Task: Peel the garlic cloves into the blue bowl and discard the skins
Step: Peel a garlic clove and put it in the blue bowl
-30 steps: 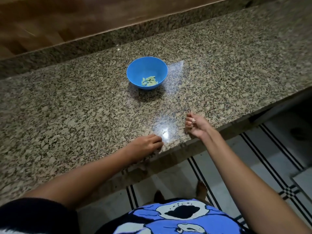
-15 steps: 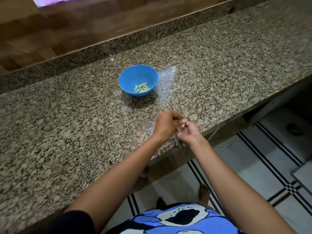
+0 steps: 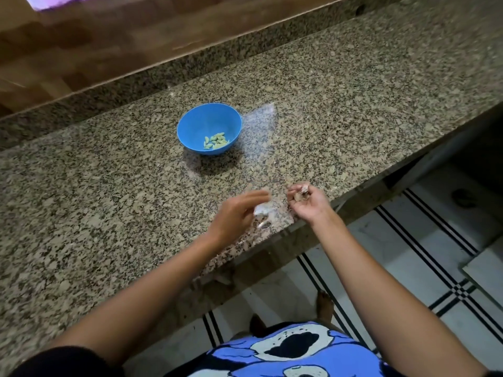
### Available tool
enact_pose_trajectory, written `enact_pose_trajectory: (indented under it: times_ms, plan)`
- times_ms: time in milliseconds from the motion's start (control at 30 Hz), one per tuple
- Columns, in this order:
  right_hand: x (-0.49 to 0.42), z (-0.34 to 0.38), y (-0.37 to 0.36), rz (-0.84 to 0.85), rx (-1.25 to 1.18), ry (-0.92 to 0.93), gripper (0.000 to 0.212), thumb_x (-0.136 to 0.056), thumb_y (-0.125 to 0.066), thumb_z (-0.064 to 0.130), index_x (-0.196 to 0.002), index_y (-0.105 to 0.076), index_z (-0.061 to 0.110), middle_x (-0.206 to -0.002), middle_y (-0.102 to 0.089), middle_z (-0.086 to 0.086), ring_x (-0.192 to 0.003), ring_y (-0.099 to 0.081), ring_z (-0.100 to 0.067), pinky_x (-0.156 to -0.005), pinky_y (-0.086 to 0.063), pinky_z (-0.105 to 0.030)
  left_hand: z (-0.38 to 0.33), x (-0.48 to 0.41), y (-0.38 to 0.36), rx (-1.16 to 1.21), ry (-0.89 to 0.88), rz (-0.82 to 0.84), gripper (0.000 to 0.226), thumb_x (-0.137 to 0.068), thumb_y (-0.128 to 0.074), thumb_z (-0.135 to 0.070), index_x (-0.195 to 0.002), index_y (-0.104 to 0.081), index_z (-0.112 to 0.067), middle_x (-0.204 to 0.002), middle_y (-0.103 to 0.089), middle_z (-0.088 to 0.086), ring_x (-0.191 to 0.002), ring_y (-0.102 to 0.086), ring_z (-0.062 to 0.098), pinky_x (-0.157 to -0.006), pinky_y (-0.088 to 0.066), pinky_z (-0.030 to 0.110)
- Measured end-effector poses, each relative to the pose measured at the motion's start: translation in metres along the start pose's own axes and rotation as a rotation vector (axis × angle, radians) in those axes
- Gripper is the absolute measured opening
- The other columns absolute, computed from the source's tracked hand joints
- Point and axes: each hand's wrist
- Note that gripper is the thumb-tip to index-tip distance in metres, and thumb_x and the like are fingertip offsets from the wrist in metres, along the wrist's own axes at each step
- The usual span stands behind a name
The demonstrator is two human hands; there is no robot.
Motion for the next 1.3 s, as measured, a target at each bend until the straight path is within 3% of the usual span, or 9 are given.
enact_pose_trajectory:
  times_ms: [100, 267, 467, 633, 833, 967, 1067, 1200, 1300]
  plan:
    - [-0.003, 0.022, 0.008, 0.024, -0.044, 0.029, 0.017, -0.099, -0.035, 0.014, -0.097, -0.046, 0.001, -0.055, -0.051, -0.007, -0.056, -0.043, -0.01, -0.045, -0.043, -0.02, 0.056, 0.046, 0.005, -0.332, -0.194, 0.219, 0.042, -0.102, -0.03, -0.029, -0.143, -0.036, -0.025, -0.149, -0.034, 0.0, -0.136, -0.033, 0.01, -0.113, -0.028, 0.037]
    - [-0.008, 0.045, 0.02, 0.049, -0.106, 0.084, 0.019, -0.098, -0.034, 0.014, -0.083, -0.043, 0.01, -0.054, -0.052, -0.005, -0.056, -0.044, -0.01, -0.049, -0.042, -0.019, 0.061, 0.02, -0.014, -0.5, -0.13, 0.449, 0.063, -0.097, -0.01, -0.052, -0.147, 0.015, -0.024, -0.156, 0.018, 0.001, -0.143, 0.017, 0.008, -0.119, 0.006, 0.032]
    - [-0.001, 0.082, 0.03, 0.05, -0.087, 0.182, 0.029, -0.099, -0.029, 0.013, -0.074, -0.043, 0.009, -0.052, -0.051, -0.004, -0.057, -0.042, -0.01, -0.047, -0.042, -0.02, 0.033, -0.065, -0.072, -0.557, 0.08, 0.267, 0.086, -0.085, 0.005, -0.07, -0.146, 0.021, -0.013, -0.153, 0.026, 0.013, -0.143, 0.022, 0.022, -0.117, 0.011, 0.039]
    - [-0.005, 0.108, 0.033, 0.066, -0.116, 0.214, 0.035, -0.098, -0.028, 0.011, -0.065, -0.038, 0.014, -0.049, -0.046, -0.001, -0.055, -0.04, -0.01, -0.044, -0.041, -0.016, 0.029, -0.078, -0.08, -0.473, 0.262, 0.186, 0.09, -0.088, -0.01, -0.073, -0.143, 0.029, -0.014, -0.15, 0.032, 0.015, -0.14, 0.029, 0.024, -0.116, 0.014, 0.038]
    - [-0.013, 0.133, 0.037, 0.062, -0.102, 0.216, 0.039, -0.1, -0.029, 0.017, -0.063, -0.038, 0.014, -0.05, -0.045, -0.001, -0.051, -0.041, -0.011, -0.042, -0.041, -0.018, 0.004, -0.166, -0.118, -0.381, 0.18, 0.233, 0.074, -0.099, -0.011, -0.055, -0.146, 0.021, -0.007, -0.155, 0.02, 0.012, -0.144, 0.014, 0.021, -0.119, 0.002, 0.039]
    - [-0.01, 0.15, 0.04, 0.033, -0.068, 0.243, 0.041, -0.101, -0.027, 0.02, -0.062, -0.037, 0.014, -0.048, -0.043, -0.001, -0.052, -0.036, -0.011, -0.044, -0.037, -0.018, -0.026, -0.212, -0.142, -0.271, -0.115, 0.42, 0.054, -0.102, -0.022, -0.042, -0.151, -0.014, -0.021, -0.158, -0.014, 0.003, -0.144, -0.017, 0.019, -0.118, -0.013, 0.039]
    - [-0.007, 0.156, 0.039, 0.007, -0.075, 0.259, 0.038, -0.101, -0.027, 0.017, -0.064, -0.035, 0.013, -0.045, -0.043, -0.001, -0.056, -0.034, -0.012, -0.051, -0.031, -0.019, -0.031, -0.209, -0.148, -0.276, -0.29, 0.523, 0.042, -0.103, -0.029, -0.031, -0.143, -0.037, -0.023, -0.154, -0.028, 0.0, -0.141, -0.026, 0.019, -0.117, -0.018, 0.038]
    - [-0.006, 0.15, 0.032, -0.019, -0.05, 0.268, 0.039, -0.101, -0.026, 0.014, -0.063, -0.036, 0.012, -0.042, -0.044, -0.001, -0.055, -0.034, -0.011, -0.052, -0.03, -0.02, -0.019, -0.166, -0.124, -0.249, -0.404, 0.569, 0.042, -0.102, -0.03, -0.023, -0.142, -0.04, -0.019, -0.151, -0.034, -0.001, -0.14, -0.028, 0.015, -0.115, -0.011, 0.026]
    - [-0.006, 0.132, 0.025, -0.011, -0.021, 0.254, 0.039, -0.101, -0.027, 0.015, -0.063, -0.037, 0.012, -0.042, -0.044, -0.001, -0.055, -0.035, -0.011, -0.052, -0.031, -0.019, -0.002, -0.128, -0.097, -0.273, -0.437, 0.56, 0.041, -0.101, -0.034, -0.021, -0.141, -0.043, -0.016, -0.148, -0.04, 0.002, -0.136, -0.036, 0.016, -0.114, -0.021, 0.026]
Point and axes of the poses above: each hand's wrist, its own x-axis away from the middle knuckle, its own y-axis out of the back of the hand, z = x × y
